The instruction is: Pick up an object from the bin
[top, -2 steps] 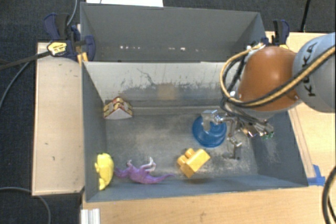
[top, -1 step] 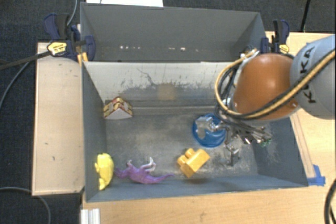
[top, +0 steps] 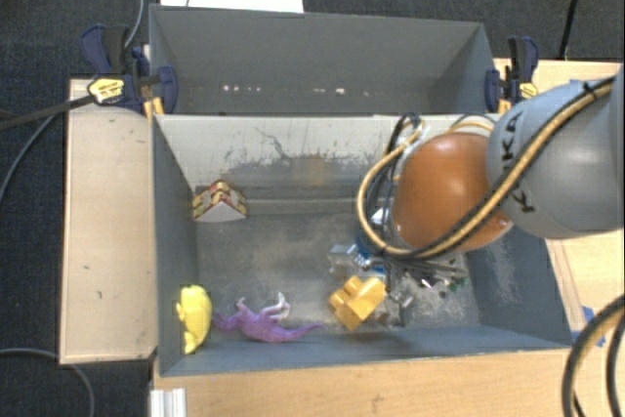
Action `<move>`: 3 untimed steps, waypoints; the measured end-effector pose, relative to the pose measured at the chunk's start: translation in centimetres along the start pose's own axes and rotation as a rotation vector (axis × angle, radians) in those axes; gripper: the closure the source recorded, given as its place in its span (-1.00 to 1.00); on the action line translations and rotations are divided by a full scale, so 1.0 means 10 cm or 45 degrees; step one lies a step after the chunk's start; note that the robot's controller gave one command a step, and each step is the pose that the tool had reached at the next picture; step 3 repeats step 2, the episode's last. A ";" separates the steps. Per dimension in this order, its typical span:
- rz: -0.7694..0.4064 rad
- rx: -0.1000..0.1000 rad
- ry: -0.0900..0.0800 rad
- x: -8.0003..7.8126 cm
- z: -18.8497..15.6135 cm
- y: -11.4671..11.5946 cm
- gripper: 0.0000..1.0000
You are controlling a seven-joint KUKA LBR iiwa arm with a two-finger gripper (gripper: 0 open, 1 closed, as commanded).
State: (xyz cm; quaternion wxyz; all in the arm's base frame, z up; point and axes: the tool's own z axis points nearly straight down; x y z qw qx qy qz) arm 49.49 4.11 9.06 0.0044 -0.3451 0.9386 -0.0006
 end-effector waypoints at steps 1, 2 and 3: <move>0.066 0.005 -0.006 0.01 0.19 0.20 1.00; 0.066 0.005 -0.006 0.01 0.19 0.20 1.00; 0.066 0.005 -0.006 0.01 0.19 0.20 1.00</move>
Offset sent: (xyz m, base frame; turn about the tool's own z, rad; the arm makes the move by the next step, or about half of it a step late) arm 0.0000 0.0000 0.0000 0.0000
